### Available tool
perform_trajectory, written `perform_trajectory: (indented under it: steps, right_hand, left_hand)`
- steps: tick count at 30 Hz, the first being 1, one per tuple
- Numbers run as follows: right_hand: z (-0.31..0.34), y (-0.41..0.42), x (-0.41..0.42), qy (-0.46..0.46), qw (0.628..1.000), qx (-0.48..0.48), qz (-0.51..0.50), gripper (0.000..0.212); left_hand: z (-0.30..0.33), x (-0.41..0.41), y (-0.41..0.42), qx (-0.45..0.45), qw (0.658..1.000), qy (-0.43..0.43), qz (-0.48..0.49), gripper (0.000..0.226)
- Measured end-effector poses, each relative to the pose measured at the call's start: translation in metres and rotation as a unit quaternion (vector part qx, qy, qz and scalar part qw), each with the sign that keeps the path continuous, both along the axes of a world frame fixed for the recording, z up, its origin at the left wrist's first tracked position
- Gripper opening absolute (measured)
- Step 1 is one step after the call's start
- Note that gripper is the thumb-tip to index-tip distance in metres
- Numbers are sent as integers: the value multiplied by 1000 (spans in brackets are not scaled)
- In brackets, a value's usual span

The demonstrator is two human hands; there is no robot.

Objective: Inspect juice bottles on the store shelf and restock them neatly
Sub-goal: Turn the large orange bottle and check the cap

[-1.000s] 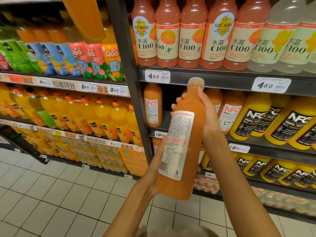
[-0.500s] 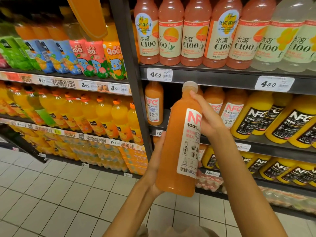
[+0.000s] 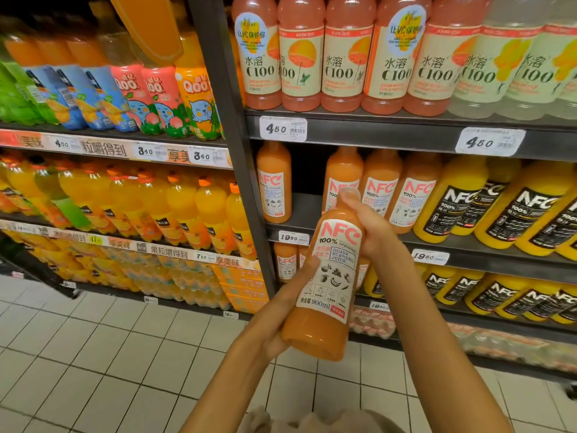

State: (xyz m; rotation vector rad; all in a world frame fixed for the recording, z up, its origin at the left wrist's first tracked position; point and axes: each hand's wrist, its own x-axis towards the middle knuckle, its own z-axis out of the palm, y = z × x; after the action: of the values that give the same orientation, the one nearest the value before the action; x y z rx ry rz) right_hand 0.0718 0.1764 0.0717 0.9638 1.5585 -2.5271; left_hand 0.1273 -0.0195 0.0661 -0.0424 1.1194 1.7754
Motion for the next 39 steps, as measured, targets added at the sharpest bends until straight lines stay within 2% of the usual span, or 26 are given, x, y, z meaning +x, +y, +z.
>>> perform_trajectory:
  steps: [4,10,14,16,20,23,26,28,34,39]
  right_hand:
    - [-13,3,3,-7,998,-28,49,49]
    - [-38,-12,9,0,990,-136,35,42]
    - [-43,-18,12,5,986,-161,38,25]
    - [-43,-17,13,5,988,-152,25,29]
    - [-28,-13,11,40,990,-135,-11,41]
    - [-4,-7,14,82,989,-121,-10,37]
    - [20,-4,20,115,993,-31,2,32]
    - [35,-7,23,155,987,27,18,32]
    - [70,-14,32,259,961,95,17,32]
    - [97,-14,41,260,921,279,80,28]
  left_hand:
    - [0,5,2,43,996,-74,40,59]
    - [8,7,8,111,974,-187,59,69]
    - [7,5,6,103,969,-215,58,70]
    - [7,6,3,99,971,-211,51,72]
    - [5,10,1,98,980,-171,12,78]
    - [2,10,-4,78,990,-113,16,79]
    - [-6,5,-7,31,999,24,33,58]
    - [-8,3,-7,9,997,72,36,47]
    - [-10,-5,5,-20,984,164,65,47]
    - [-16,-6,23,-87,955,257,122,44]
